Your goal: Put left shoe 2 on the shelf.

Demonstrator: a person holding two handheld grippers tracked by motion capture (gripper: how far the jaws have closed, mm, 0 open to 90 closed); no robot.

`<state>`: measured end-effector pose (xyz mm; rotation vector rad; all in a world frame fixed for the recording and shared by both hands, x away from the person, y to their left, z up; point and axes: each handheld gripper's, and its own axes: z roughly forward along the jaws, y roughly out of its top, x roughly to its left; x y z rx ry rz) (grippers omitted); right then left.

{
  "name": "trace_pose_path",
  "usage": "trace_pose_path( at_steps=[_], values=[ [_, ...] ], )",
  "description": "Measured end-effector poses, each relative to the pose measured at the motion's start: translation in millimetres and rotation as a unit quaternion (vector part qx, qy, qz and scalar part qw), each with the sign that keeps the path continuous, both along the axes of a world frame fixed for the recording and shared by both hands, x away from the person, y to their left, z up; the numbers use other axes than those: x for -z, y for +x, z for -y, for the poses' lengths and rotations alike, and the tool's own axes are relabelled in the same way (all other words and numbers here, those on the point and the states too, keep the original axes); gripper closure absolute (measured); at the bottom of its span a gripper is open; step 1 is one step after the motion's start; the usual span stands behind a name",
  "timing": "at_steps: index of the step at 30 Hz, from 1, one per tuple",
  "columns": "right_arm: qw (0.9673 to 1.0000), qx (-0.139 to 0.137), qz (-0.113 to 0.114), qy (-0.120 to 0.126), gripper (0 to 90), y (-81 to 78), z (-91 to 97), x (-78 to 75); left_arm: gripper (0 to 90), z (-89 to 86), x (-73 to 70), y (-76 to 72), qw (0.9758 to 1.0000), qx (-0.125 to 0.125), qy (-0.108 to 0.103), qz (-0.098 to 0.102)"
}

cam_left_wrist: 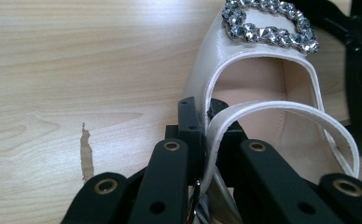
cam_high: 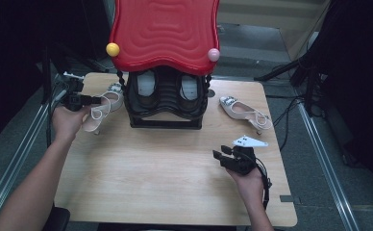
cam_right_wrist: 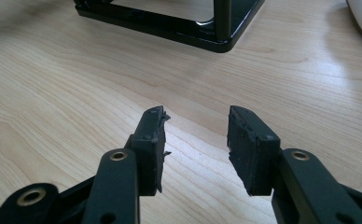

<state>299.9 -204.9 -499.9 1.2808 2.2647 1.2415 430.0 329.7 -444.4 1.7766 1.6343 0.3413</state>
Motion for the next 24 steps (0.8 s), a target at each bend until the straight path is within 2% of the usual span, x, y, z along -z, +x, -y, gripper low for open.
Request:
trace_pose_path(
  at_steps=[1, 11, 14, 17, 24],
  values=[
    [1.0, -0.001, -0.001, 0.0, 58.0, 0.4, -0.9, -0.1, 85.7, -0.6, -4.7, -0.1, 1.0, 0.004, 0.004, 0.0],
    [0.9999, -0.017, -0.001, 0.003, 57.9, 6.5, -9.0, -1.0, 85.6, -4.5, -56.0, -2.6, 0.9999, 0.006, -0.001, 0.016],
    [0.9998, -0.021, 0.0, 0.005, 57.9, 7.5, -11.2, -1.1, 85.6, -6.1, -70.6, -4.9, 0.9996, 0.004, -0.002, 0.029],
    [0.9997, -0.024, -0.001, 0.005, 57.9, 8.2, -12.6, -0.7, 85.6, -6.1, -85.6, -5.0, 0.9995, 0.005, -0.002, 0.031],
    [0.9996, -0.029, -0.001, 0.004, 57.8, 9.6, -15.0, 0.0, 85.6, -2.9, -123.3, -0.7, 0.9992, 0.009, -0.021, 0.034]
  ],
)
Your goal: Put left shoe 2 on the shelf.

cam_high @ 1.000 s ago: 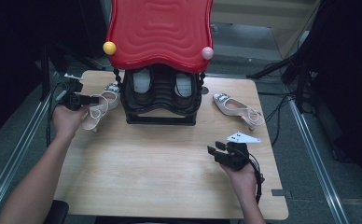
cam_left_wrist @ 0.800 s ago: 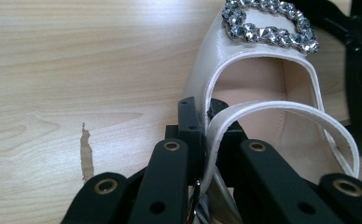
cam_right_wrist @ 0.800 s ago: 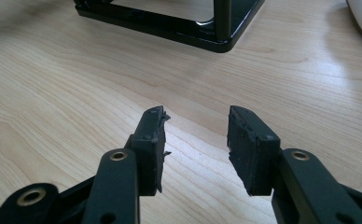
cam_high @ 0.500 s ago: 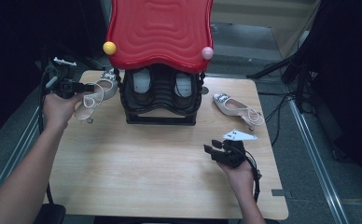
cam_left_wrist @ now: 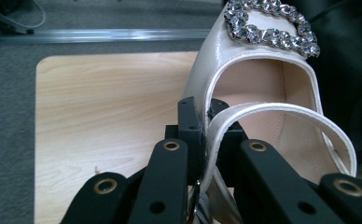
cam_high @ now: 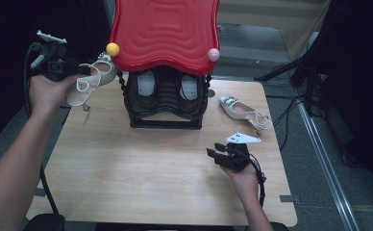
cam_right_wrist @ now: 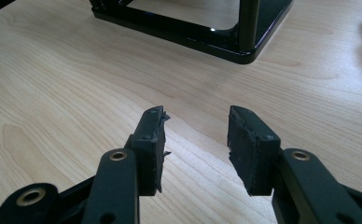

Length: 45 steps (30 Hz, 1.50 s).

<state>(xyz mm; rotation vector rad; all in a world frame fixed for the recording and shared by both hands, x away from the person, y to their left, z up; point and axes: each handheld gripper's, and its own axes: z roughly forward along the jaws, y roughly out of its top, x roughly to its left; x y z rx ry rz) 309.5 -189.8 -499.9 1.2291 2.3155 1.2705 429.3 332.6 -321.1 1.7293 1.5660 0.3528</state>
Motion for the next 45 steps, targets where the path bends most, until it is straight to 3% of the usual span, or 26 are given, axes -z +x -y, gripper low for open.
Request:
trace_pose_path(
  at_steps=[7, 10, 14, 23, 34, 45],
  values=[
    [1.0, 0.0, -0.001, 0.0, 57.9, -0.3, -0.4, 0.2, 85.5, 4.5, -39.8, 2.4, 0.9998, 0.004, 0.004, 0.018],
    [1.0, 0.0, -0.002, 0.001, 57.8, -0.6, -0.5, 0.1, 85.5, 2.6, -55.6, 2.6, 0.9997, 0.009, -0.005, 0.02],
    [1.0, -0.001, -0.002, 0.0, 57.8, -0.6, -0.9, 0.2, 85.5, 1.2, -76.7, 2.2, 0.9995, 0.003, 0.004, 0.032],
    [1.0, -0.002, -0.002, -0.001, 57.4, -0.3, -1.8, 0.9, 85.4, 7.5, -125.3, -4.9, 0.9981, 0.003, -0.005, 0.062],
    [1.0, -0.004, -0.004, -0.006, 57.4, -0.3, -2.5, 0.9, 85.3, 44.9, -176.4, -3.7, 0.9961, 0.019, 0.011, 0.085],
    [0.9999, -0.009, -0.002, -0.009, 57.4, -1.1, -3.2, 0.8, 85.1, 101.8, -192.6, 8.2, 0.9942, 0.058, 0.009, 0.091]
  ],
)
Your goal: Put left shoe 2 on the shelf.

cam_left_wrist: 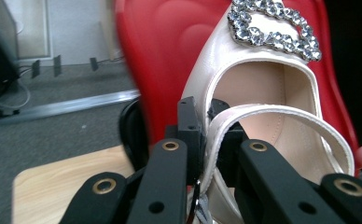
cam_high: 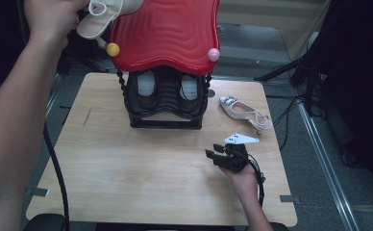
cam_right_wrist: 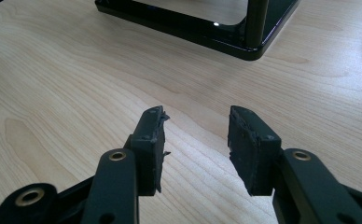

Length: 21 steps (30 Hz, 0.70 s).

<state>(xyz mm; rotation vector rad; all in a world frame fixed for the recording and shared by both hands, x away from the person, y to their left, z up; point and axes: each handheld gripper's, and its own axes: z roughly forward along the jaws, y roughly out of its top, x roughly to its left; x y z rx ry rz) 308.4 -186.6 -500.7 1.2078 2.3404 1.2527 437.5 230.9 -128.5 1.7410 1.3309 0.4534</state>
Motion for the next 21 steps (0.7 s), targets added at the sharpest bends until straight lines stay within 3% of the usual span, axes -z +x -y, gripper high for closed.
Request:
trace_pose_path(
  at_steps=[10, 21],
  values=[
    [1.0, -0.003, -0.001, 0.001, 57.5, -1.2, -0.2, -0.7, 84.9, 35.1, 21.4, 14.9, 0.9999, 0.015, -0.005, 0.002],
    [1.0, -0.003, -0.002, 0.001, 57.5, -1.9, -0.2, -0.8, 83.8, 44.5, 50.6, 25.7, 1.0, 0.007, -0.003, 0.005]
  ],
)
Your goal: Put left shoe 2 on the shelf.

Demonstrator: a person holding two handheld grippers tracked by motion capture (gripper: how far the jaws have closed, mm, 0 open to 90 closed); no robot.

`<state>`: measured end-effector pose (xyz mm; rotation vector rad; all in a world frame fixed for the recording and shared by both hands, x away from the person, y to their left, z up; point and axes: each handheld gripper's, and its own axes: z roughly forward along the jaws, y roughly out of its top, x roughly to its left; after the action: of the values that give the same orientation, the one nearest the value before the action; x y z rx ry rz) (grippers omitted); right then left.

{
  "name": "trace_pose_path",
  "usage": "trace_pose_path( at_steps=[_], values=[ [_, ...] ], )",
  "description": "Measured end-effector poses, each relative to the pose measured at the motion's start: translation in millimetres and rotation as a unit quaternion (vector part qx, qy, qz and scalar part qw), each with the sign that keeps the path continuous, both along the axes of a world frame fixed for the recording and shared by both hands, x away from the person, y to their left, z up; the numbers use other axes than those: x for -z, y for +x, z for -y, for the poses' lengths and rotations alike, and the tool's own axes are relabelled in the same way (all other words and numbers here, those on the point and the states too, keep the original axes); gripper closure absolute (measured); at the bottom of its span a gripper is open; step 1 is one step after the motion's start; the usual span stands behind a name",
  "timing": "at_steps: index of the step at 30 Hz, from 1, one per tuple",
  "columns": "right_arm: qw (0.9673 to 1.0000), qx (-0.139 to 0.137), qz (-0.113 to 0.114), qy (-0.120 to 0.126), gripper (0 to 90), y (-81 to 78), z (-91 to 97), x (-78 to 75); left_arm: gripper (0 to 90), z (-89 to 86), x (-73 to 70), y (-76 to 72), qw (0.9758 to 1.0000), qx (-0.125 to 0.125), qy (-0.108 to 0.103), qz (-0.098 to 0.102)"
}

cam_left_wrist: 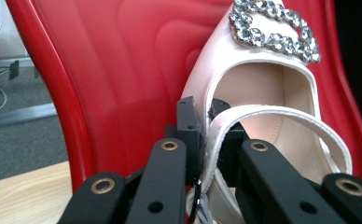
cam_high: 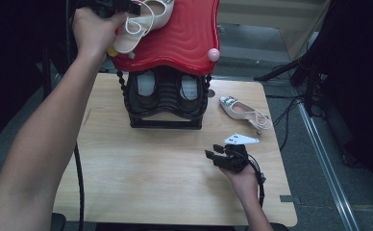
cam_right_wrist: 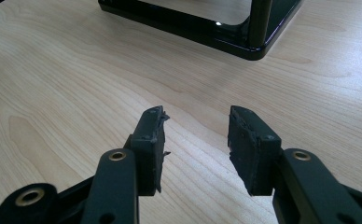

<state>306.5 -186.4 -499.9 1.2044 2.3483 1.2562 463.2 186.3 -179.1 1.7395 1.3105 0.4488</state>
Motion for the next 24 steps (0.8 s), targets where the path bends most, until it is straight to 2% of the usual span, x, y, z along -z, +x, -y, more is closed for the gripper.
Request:
trace_pose_path(
  at_steps=[5, 6, 9, 13, 18, 20, 24],
  values=[
    [1.0, -0.002, 0.001, -0.003, 57.5, 0.1, -1.0, 0.5, 82.5, 6.3, 2.2, -5.5, 0.9993, -0.004, 0.028, 0.023],
    [1.0, -0.002, 0.001, -0.003, 57.5, 0.0, -1.1, 0.6, 82.4, 6.1, 2.4, -6.3, 0.9994, -0.002, 0.028, 0.021],
    [1.0, -0.001, 0.001, -0.002, 57.4, -0.1, -1.0, 0.4, 81.5, 7.3, 4.7, -8.7, 0.9991, -0.002, 0.03, 0.029],
    [1.0, -0.002, 0.001, -0.003, 57.4, -0.1, -0.8, 0.4, 76.4, 3.9, 3.9, -8.6, 0.9997, 0.006, 0.016, 0.02],
    [1.0, -0.002, 0.001, -0.003, 57.4, -0.1, -0.8, 0.4, 65.2, 1.9, 0.1, -7.7, 0.9995, 0.02, 0.023, 0.003],
    [1.0, -0.001, 0.0, -0.003, 57.5, 0.2, -0.5, 0.5, 58.8, -1.0, -2.1, -8.4, 0.9994, 0.036, 0.003, 0.001],
    [1.0, -0.001, 0.0, -0.004, 57.4, 0.4, -0.9, 0.8, 54.4, -2.7, -7.7, -12.0, 0.999, 0.043, 0.013, 0.003]
  ],
)
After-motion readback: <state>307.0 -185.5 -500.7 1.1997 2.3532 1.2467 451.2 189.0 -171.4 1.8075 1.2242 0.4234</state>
